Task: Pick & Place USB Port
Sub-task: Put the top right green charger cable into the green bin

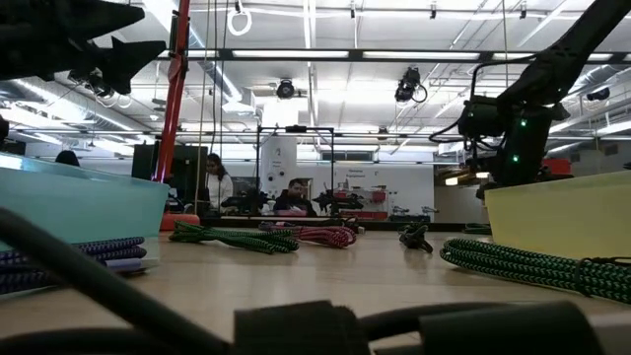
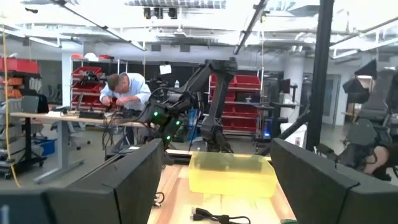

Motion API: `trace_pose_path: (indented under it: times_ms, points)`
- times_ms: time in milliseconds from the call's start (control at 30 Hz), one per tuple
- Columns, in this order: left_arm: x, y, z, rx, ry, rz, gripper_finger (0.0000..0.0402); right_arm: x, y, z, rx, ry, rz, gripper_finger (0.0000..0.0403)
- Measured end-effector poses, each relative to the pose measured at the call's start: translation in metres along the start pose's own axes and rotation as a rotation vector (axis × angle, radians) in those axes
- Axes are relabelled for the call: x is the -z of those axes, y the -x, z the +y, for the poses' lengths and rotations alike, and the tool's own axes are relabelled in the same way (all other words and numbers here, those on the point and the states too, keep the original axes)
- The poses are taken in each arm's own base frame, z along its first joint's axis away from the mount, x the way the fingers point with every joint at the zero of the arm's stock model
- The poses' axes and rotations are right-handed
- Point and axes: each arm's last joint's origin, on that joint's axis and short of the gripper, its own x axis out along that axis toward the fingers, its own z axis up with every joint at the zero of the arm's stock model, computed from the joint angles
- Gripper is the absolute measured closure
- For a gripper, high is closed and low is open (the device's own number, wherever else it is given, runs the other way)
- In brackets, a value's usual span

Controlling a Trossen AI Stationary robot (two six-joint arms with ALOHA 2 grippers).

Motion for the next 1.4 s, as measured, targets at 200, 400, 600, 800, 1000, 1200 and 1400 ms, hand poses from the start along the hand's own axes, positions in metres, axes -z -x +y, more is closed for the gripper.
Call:
trace_pose_path:
  times_ms: [200, 400, 600, 800, 1000, 1200, 1400]
  points:
    - [0.0, 0.0, 0.0, 0.0, -0.001, 0.004, 0.0099, 0.001, -0.004, 0.005, 0.029, 0.011, 0.019, 0.0231]
    - [0.0, 0.0, 0.0, 0.0, 0.016, 0.004, 0.0099, 0.001, -0.008, 0.009, 0.042, 0.008, 0.03, 0.0232]
    - [0.001, 0.0, 0.0, 0.0, 0.022, 0.01, 0.0099, 0.002, -0.012, 0.013, 0.064, 0.025, 0.045, 0.0232]
    - [0.001, 0.0, 0.0, 0.001, 0.023, 0.01, 0.0099, 0.002, -0.012, 0.013, 0.058, 0.013, 0.045, 0.0232]
    - [0.001, 0.0, 0.0, 0.0, 0.053, 0.01, 0.0099, 0.003, -0.012, 0.014, 0.056, 0.015, 0.043, 0.0232]
    - [0.001, 0.0, 0.0, 0.0, 0.049, 0.01, 0.0099, 0.008, -0.014, 0.018, 0.068, 0.035, 0.021, 0.0232]
    - [0.001, 0.0, -0.001, 0.044, 0.075, 0.008, 0.0099, 0.009, -0.015, 0.018, 0.071, 0.034, 0.014, 0.0232]
